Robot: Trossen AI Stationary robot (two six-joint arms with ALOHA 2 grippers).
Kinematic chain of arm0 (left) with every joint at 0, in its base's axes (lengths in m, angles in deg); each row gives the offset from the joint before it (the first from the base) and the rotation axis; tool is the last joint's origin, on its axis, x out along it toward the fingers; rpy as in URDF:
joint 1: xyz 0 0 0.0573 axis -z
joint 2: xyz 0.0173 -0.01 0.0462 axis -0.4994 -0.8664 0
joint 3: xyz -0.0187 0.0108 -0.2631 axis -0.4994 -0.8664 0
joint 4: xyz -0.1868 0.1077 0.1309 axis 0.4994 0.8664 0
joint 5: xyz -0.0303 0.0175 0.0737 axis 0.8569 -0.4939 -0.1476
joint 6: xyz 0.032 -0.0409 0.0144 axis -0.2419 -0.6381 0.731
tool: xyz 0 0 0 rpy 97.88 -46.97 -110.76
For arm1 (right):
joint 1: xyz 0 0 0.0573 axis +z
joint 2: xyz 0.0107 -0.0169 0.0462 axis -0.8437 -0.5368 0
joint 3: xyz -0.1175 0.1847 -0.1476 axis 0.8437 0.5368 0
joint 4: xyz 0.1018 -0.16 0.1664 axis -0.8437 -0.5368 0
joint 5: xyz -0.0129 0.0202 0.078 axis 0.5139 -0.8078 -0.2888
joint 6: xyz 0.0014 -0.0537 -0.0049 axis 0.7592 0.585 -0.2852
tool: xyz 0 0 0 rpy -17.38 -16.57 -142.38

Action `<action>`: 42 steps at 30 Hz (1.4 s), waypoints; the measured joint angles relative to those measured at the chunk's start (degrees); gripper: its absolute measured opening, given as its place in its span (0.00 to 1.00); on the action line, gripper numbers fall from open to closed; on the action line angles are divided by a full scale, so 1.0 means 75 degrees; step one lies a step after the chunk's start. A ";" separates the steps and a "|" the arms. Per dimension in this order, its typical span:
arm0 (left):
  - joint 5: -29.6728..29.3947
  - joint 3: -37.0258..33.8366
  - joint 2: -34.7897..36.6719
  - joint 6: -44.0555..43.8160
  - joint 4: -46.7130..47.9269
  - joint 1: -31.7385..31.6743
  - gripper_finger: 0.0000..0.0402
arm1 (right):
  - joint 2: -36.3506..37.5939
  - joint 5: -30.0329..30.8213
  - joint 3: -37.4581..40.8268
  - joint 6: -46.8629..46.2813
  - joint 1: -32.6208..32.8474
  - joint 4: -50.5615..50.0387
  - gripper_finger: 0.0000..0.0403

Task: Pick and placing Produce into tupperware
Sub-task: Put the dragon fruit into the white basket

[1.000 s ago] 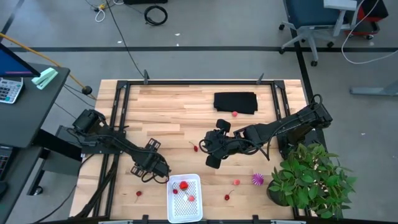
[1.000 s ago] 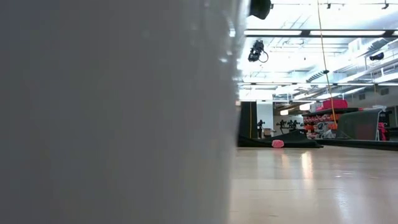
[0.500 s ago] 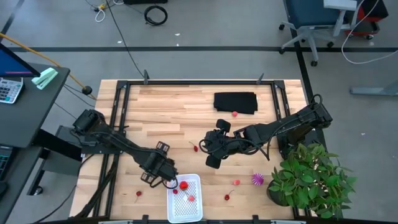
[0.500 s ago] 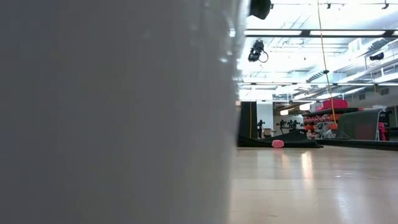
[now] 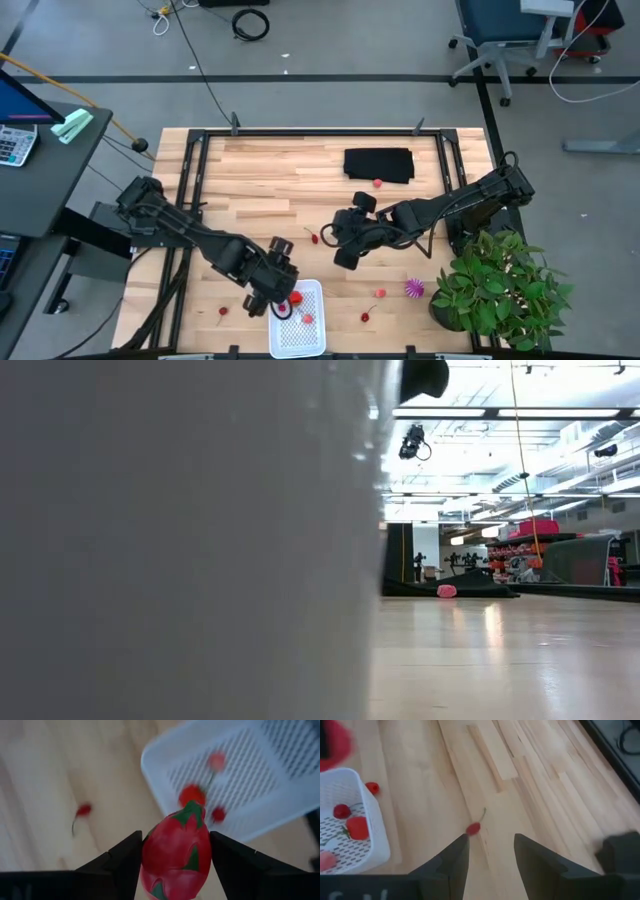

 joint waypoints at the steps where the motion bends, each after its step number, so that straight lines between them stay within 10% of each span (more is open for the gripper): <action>1: 0.0020 0.0020 0.0000 0.0000 -0.0213 0.0045 0.56 | 0.0000 0.0006 0.0000 -0.0129 0.0000 -0.0120 0.41; 24: 0.0532 -0.2907 -0.0012 -0.0651 -0.6182 0.0760 0.58 | 0.0000 0.0003 0.0000 -0.0569 0.0006 -0.0441 0.41; 42: 0.0693 -0.4238 -0.0012 -0.1603 -0.6898 0.0741 0.59 | 0.0000 0.0003 0.0000 -0.0575 0.0006 -0.0433 0.41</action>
